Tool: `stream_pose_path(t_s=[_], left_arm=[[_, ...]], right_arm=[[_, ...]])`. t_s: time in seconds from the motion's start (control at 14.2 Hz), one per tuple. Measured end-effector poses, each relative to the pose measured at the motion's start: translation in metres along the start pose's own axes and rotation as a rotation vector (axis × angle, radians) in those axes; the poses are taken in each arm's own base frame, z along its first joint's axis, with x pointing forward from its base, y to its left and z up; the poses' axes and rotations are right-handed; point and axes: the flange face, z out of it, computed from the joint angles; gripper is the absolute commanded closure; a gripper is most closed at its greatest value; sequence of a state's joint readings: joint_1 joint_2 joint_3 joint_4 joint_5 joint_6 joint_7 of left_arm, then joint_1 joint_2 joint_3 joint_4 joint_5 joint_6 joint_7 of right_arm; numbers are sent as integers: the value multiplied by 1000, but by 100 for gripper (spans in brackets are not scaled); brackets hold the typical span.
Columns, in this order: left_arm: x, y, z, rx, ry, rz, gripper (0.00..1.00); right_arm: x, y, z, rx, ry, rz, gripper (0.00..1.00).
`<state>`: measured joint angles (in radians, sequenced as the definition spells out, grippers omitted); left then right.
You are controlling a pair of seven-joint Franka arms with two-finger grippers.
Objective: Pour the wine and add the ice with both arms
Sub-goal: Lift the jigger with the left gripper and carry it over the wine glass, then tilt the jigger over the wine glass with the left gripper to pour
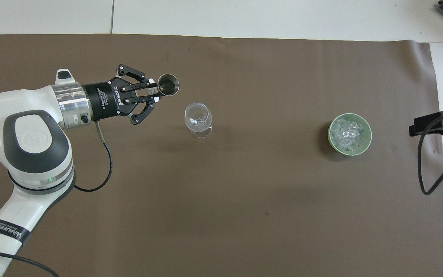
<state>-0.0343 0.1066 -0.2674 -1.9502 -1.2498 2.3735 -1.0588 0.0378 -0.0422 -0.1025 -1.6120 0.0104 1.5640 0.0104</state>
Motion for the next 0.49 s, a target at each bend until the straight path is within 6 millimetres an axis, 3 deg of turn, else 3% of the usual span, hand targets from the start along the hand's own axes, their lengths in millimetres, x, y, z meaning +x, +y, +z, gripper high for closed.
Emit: stream_pose_path(t_s=[0.49], left_arm=[[-16, -14, 20, 22, 113, 146, 100]], right_arm=[[0, 0, 0, 0, 0, 0, 0]])
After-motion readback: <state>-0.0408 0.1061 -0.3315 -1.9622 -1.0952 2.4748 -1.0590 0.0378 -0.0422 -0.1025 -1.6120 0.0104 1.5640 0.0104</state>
